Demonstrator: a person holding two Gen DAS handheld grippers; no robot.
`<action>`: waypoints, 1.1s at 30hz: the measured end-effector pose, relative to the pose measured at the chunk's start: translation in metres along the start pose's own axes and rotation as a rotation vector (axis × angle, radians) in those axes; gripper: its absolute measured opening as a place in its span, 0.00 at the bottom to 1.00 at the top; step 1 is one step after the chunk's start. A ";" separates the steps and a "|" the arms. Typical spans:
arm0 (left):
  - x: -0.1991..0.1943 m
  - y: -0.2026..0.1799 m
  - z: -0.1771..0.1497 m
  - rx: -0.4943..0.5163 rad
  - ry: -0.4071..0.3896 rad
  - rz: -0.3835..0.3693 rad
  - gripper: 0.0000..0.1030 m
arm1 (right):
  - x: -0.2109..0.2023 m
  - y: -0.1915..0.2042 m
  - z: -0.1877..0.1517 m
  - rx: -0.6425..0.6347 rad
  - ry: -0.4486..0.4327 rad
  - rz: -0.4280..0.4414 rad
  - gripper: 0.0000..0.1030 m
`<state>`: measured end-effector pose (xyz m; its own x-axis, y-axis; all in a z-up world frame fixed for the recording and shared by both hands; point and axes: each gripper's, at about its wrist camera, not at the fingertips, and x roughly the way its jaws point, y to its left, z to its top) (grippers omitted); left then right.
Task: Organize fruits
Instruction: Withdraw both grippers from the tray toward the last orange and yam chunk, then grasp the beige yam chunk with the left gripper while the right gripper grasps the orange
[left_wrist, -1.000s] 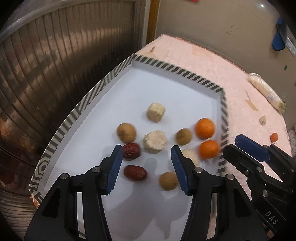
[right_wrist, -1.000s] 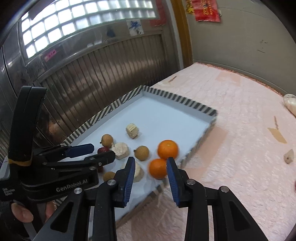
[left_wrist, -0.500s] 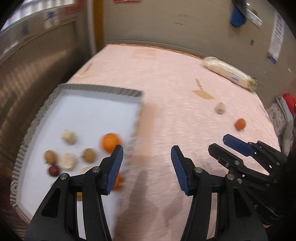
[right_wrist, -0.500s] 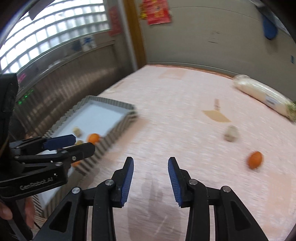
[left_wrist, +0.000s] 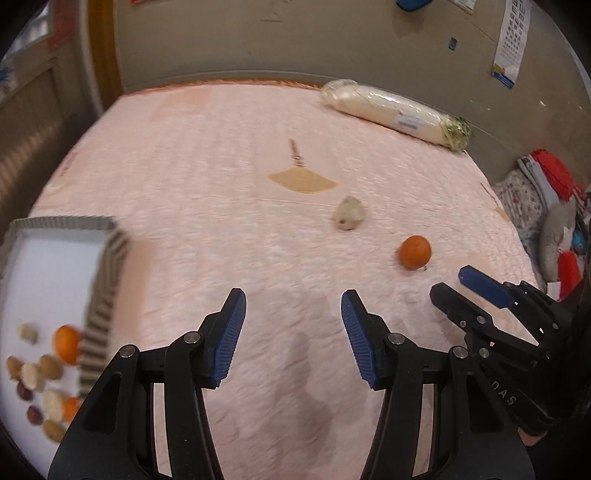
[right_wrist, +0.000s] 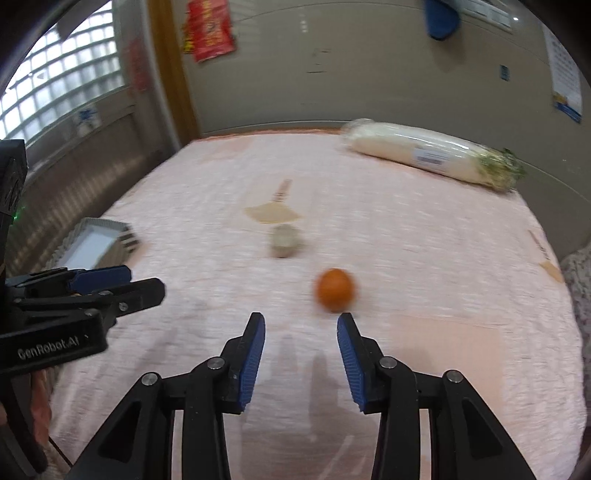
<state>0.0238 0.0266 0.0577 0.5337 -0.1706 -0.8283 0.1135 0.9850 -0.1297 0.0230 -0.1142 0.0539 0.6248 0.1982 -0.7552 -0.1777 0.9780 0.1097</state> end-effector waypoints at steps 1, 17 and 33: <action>0.007 -0.004 0.004 0.007 0.008 0.003 0.52 | 0.002 -0.007 0.000 0.005 0.002 -0.016 0.44; 0.061 -0.025 0.051 0.068 0.049 -0.015 0.52 | 0.048 -0.016 0.016 -0.070 0.037 0.078 0.30; 0.102 -0.048 0.068 0.152 0.043 0.024 0.26 | 0.014 -0.049 0.013 0.016 0.020 0.049 0.30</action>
<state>0.1298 -0.0401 0.0169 0.5014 -0.1428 -0.8534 0.2283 0.9732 -0.0287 0.0506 -0.1587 0.0460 0.6004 0.2443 -0.7614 -0.1948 0.9682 0.1570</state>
